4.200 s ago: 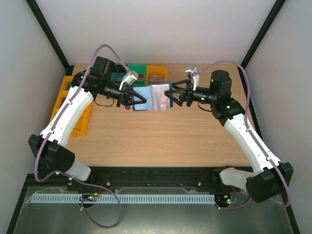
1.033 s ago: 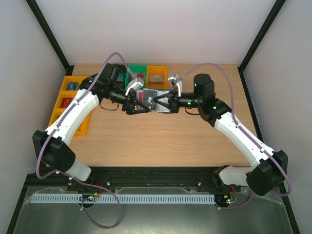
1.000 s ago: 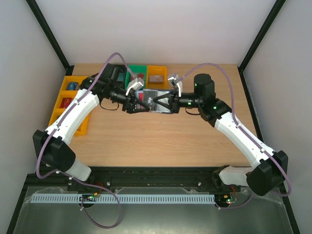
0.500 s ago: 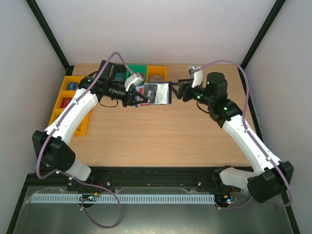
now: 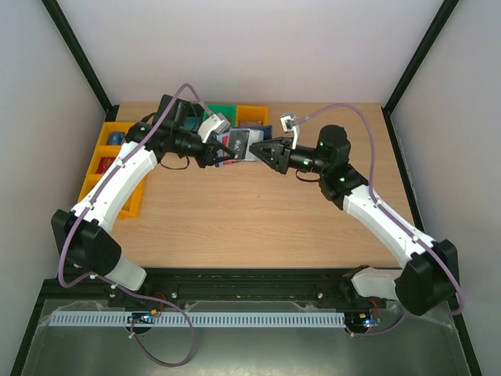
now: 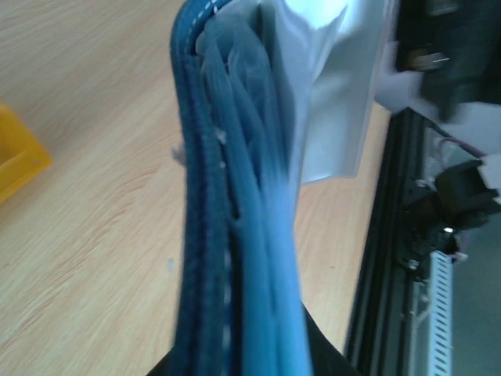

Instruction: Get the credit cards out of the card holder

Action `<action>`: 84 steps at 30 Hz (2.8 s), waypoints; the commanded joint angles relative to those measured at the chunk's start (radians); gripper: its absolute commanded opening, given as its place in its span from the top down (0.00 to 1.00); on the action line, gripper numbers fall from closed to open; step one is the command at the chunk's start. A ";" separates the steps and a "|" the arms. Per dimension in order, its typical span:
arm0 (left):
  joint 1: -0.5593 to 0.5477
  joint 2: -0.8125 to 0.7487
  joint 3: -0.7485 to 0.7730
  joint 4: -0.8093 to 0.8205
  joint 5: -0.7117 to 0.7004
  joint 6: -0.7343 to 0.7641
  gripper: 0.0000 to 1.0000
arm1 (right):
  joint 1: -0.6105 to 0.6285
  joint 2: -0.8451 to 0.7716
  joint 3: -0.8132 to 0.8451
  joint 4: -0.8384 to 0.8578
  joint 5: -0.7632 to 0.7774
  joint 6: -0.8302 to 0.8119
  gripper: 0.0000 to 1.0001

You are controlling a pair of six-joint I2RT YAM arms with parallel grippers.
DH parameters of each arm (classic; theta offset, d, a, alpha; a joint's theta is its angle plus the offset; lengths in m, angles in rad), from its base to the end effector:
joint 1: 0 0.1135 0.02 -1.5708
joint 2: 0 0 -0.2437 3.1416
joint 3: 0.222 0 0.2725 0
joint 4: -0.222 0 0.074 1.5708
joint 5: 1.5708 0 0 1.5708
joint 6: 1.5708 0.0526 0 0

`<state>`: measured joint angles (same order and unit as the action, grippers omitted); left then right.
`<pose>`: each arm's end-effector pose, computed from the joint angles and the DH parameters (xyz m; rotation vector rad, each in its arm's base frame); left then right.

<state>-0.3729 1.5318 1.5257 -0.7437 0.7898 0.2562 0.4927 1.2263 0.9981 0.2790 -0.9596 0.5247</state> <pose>0.3197 -0.1652 0.3397 1.0579 1.9644 -0.9692 0.2565 0.1866 0.3465 -0.8190 1.5545 1.4902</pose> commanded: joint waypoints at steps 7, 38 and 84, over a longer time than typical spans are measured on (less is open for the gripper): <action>0.005 -0.023 0.077 -0.149 0.304 0.177 0.98 | -0.003 0.096 0.042 0.027 -0.049 0.015 0.86; 0.027 -0.035 0.096 -0.306 0.485 0.378 0.66 | 0.059 0.044 0.087 -0.100 -0.068 -0.177 0.98; -0.014 0.304 -0.633 0.701 -0.089 -0.837 0.38 | -0.344 -0.163 0.125 -0.353 0.281 0.064 0.98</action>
<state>-0.3965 1.7897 0.8963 -0.0326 0.8421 -0.5163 0.1444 1.0859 1.0851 -0.0479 -0.6460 0.5953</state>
